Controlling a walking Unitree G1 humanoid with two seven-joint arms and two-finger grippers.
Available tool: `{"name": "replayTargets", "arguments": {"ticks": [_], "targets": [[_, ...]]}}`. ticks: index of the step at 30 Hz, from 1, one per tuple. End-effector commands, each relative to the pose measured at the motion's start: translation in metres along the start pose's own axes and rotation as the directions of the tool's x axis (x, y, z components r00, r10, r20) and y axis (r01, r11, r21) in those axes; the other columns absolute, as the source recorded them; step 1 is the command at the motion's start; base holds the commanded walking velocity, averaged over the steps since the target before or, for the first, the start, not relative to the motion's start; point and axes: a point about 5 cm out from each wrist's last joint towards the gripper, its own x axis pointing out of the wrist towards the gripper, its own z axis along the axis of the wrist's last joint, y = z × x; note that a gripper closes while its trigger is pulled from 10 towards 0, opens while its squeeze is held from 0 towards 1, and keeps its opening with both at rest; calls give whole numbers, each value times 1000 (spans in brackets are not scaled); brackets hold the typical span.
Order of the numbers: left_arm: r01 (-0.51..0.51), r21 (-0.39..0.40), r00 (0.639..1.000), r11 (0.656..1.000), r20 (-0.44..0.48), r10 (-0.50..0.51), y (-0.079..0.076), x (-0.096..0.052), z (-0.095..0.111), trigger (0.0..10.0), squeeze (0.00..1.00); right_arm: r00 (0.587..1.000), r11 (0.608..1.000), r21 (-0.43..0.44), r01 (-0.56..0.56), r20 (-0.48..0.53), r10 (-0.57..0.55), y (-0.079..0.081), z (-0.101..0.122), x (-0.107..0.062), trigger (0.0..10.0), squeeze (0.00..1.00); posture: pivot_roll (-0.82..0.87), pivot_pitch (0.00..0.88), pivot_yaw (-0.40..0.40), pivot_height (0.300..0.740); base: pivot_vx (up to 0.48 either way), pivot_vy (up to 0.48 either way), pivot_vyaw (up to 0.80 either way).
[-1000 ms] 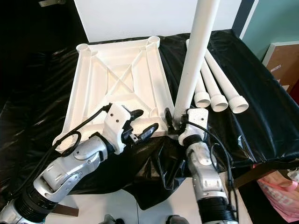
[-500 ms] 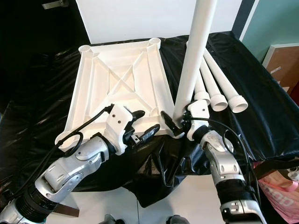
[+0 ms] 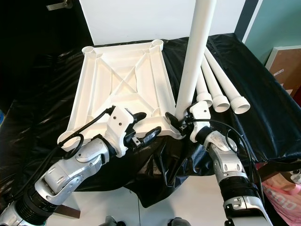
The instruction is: Building children table
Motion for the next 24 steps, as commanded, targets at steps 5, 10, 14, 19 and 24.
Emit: {"name": "replayTargets", "arguments": {"ticks": [5,10,14,19,24], "targets": [[232,-3,973,973,-16,-232,-14,-2,-4,10000,0,992,993,57,105,-74,-101,-4,-15,-6,10000,0,-95,102,38,740,0,0,0],[234,-5,972,972,-15,-234,-15,-2,-4,10000,0,979,981,57,188,-86,-182,1,-17,-4,10000,0,-99,105,37,740,0,0,0],[235,-6,972,972,-14,-235,-15,-2,-4,10000,0,965,966,60,252,-96,-246,7,-19,-3,10000,0,-100,106,36,740,0,0,0],[235,-8,972,972,-12,-235,-16,-2,-4,10000,0,885,886,91,456,-150,-440,18,-25,-1,10000,0,-106,110,34,740,0,0,0],[233,-8,972,972,-11,-234,-16,-2,-3,10000,0,833,833,92,545,-165,-527,25,-26,-2,10000,0,-106,113,32,740,0,0,0]]}}
